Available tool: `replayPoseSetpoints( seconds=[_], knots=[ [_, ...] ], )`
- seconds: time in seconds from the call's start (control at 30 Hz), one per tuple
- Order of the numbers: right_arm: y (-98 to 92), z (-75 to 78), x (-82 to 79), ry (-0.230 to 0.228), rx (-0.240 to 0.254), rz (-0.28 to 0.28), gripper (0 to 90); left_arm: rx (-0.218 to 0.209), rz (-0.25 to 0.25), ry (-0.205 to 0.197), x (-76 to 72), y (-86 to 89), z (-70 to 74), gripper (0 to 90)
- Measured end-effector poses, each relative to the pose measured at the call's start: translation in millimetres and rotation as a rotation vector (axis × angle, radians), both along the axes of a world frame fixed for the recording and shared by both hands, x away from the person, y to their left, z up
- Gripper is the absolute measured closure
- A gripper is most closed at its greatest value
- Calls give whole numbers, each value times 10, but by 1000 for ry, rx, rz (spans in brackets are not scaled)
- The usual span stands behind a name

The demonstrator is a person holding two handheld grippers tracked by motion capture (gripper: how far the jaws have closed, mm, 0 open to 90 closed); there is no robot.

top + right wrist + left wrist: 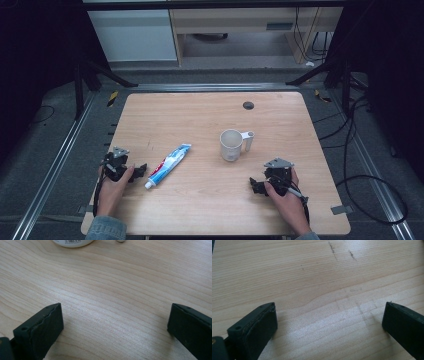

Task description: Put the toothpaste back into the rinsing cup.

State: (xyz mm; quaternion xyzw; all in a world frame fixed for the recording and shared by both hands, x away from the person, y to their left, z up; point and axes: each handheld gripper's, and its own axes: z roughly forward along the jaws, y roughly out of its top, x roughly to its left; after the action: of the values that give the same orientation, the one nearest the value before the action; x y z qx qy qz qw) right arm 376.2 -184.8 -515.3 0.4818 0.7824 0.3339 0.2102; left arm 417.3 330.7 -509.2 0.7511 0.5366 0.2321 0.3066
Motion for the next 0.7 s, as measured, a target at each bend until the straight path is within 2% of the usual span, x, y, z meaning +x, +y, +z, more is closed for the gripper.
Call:
replayPoseSetpoints(
  seconds=[0.23,0.37,0.4,0.5,0.53,0.57,0.6,0.7],
  knots=[
    [0,0,0,0,0,0,6,-1,-7,5,-19,-1,14,22],
    [0,0,0,-1,0,1,6,-1,-20,8,-58,-48,88,36],
    [0,0,0,0,0,0,6,-7,-27,-3,-82,-79,128,36],
    [-1,0,0,0,-2,1,6,13,-80,-16,-128,-177,249,31],
    [-5,-4,3,-6,-7,6,6,18,-98,-31,-158,-236,325,31],
    [-5,-4,3,-6,-7,6,6,18,-98,-31,-158,-236,325,32],
    [-5,-4,4,-7,-7,6,6,21,-121,-23,-167,-279,376,32],
    [-5,-4,4,-6,-7,6,5,72,-184,-5,-160,-369,480,40]
  ],
)
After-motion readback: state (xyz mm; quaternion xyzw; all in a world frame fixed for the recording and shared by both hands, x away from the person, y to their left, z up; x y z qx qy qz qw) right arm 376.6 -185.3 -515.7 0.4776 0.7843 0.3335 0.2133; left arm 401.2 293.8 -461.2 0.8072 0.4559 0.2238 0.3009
